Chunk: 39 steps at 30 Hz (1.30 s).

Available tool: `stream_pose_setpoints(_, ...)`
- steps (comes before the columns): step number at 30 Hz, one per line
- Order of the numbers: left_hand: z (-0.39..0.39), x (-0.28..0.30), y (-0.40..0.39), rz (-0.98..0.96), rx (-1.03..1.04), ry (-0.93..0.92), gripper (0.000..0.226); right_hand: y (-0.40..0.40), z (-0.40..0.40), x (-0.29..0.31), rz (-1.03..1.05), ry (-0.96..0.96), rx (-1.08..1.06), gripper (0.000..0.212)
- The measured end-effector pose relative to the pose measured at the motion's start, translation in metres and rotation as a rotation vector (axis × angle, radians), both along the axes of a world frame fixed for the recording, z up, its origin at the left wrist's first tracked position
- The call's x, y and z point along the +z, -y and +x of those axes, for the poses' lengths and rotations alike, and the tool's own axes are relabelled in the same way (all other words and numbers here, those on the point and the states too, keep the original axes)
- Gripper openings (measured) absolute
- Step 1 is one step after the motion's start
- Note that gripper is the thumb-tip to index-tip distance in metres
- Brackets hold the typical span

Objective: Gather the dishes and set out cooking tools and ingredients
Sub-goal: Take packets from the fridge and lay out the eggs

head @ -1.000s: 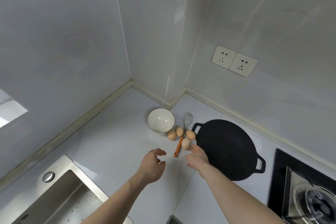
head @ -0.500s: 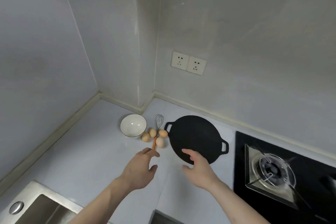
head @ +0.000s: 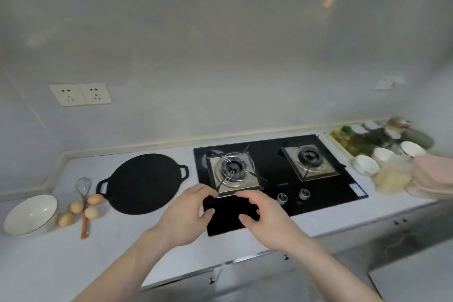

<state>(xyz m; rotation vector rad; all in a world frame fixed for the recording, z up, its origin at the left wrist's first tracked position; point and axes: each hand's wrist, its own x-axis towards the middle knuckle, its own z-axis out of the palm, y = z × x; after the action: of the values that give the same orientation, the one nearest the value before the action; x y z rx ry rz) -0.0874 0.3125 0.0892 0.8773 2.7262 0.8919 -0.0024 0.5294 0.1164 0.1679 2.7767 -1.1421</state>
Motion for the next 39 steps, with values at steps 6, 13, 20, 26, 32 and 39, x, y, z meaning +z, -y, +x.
stream_pose_setpoints(6, 0.072, 0.028, -0.124, 0.005, -0.199, -0.023, 0.036, -0.101, 0.109, 0.020, 0.007, -0.085, -0.182, 0.052)
stream_pose_setpoints(13, 0.149, 0.046, -0.249, -0.019, -0.402, -0.120, 0.036, -0.200, 0.235, 0.041, 0.065, -0.114, -0.397, 0.049)
stream_pose_setpoints(20, 0.216, 0.061, -0.380, -0.027, -0.684, -0.190, 0.036, -0.283, 0.361, 0.053, 0.103, -0.160, -0.734, 0.048)
stream_pose_setpoints(26, 0.268, 0.069, -0.485, 0.000, -0.916, -0.217, 0.035, -0.326, 0.442, 0.061, 0.132, -0.220, -1.001, 0.045)
stream_pose_setpoints(32, 0.322, 0.066, -0.590, 0.058, -1.134, -0.169, 0.033, -0.375, 0.496, 0.062, 0.156, -0.271, -1.230, 0.042)
stream_pose_setpoints(39, 0.345, 0.050, -0.697, 0.065, -1.291, -0.117, 0.034, -0.441, 0.520, 0.045, 0.125, -0.252, -1.439, 0.039)
